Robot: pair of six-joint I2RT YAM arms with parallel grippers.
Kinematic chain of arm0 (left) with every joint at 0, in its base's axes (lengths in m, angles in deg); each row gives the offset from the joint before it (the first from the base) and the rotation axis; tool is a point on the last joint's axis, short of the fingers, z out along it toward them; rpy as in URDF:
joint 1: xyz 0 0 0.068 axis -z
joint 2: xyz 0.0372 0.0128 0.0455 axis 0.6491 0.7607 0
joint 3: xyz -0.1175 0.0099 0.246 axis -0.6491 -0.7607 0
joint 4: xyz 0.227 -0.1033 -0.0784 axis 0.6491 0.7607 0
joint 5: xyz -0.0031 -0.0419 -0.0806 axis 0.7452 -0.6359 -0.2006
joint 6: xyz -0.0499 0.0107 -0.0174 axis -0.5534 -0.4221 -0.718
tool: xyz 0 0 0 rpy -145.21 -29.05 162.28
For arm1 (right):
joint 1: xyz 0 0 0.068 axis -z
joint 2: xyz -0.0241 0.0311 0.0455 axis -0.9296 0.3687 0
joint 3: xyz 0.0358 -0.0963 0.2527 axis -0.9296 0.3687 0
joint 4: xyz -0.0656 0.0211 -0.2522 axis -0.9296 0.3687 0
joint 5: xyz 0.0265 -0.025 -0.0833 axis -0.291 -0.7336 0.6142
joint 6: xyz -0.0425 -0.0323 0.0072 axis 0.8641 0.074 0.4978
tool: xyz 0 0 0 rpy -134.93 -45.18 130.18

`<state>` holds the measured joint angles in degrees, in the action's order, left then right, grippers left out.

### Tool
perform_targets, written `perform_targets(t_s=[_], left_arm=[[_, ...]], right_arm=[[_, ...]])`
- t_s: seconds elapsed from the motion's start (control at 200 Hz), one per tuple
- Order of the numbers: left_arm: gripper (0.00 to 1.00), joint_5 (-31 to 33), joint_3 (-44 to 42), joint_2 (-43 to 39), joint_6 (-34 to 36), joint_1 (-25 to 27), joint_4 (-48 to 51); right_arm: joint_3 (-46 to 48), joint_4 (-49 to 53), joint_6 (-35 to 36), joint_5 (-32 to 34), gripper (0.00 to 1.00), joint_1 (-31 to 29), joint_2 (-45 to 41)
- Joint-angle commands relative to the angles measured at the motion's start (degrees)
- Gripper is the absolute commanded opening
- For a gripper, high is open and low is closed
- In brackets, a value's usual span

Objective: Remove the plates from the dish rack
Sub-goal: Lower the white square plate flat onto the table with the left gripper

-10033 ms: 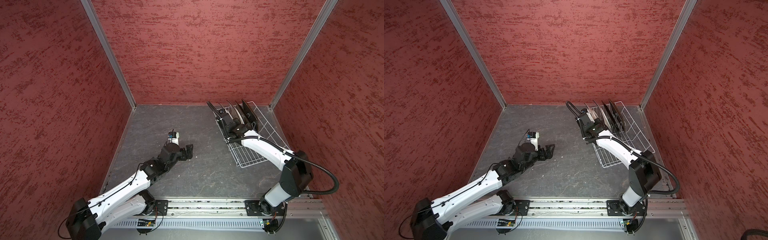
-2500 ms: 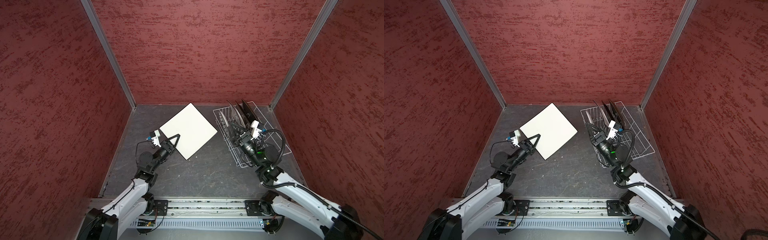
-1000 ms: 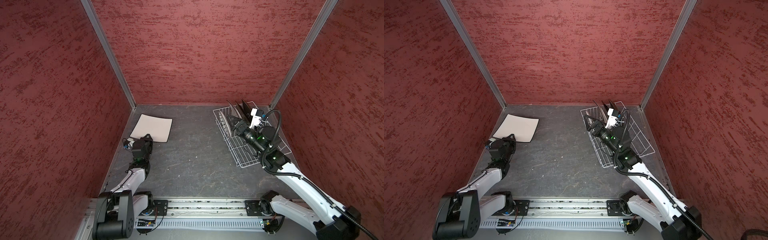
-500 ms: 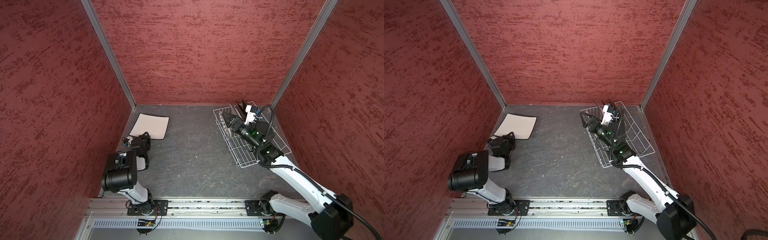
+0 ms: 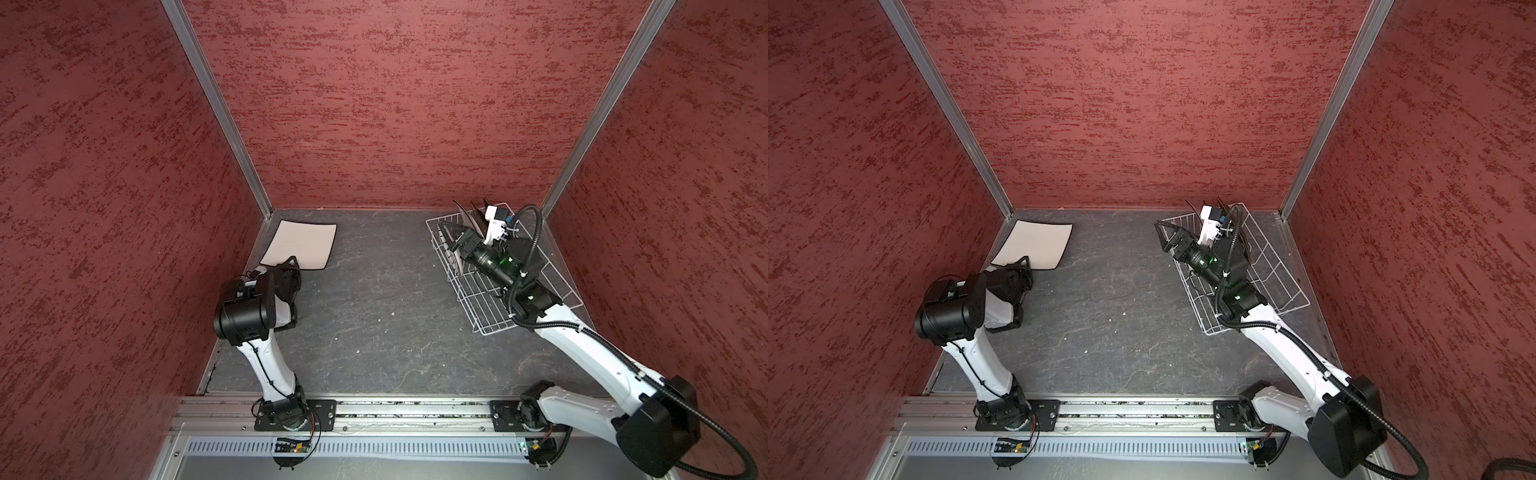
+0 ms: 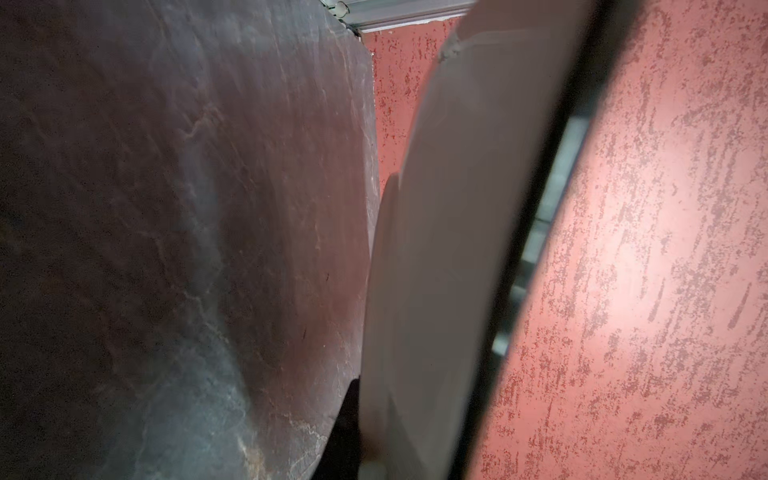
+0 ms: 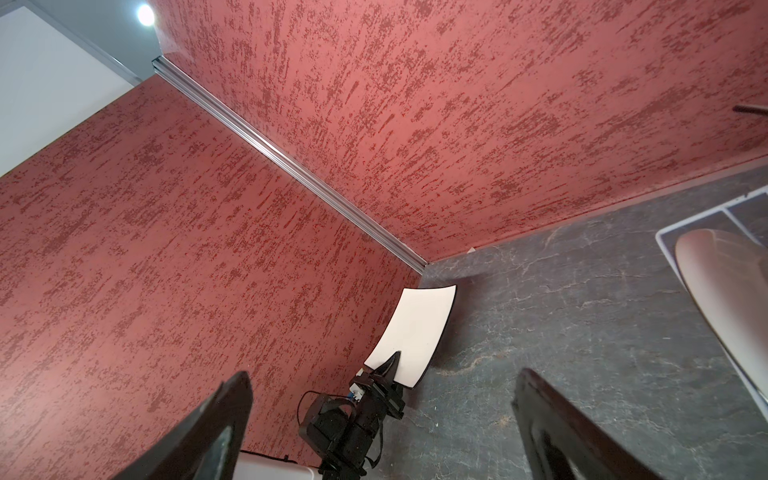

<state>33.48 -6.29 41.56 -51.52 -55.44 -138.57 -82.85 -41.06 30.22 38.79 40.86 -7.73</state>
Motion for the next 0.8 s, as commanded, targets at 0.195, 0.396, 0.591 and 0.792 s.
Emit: perform_targets(t_s=[0.195,0.396,0.591,0.792], left_arm=[[0.00,-1.42,3.84,2.85,-3.37,-0.95,-10.91],[0.00,-1.71,4.98,3.41,-2.97,-1.30,-9.15],[0.00,-0.77,5.46,1.92,-2.03,-1.30,-3.97],[0.00,-1.39,5.46,0.67,-0.95,-1.22,0.05]], right_arm=[[-1.62,-1.40,-0.26,-1.00,0.99,0.44,1.02],[-1.36,-1.09,-0.53,-0.83,0.99,0.43,0.97],[-0.12,-0.83,-0.74,-0.40,0.99,0.44,-0.07],[1.40,-0.48,-0.97,0.59,0.99,0.44,-0.96]])
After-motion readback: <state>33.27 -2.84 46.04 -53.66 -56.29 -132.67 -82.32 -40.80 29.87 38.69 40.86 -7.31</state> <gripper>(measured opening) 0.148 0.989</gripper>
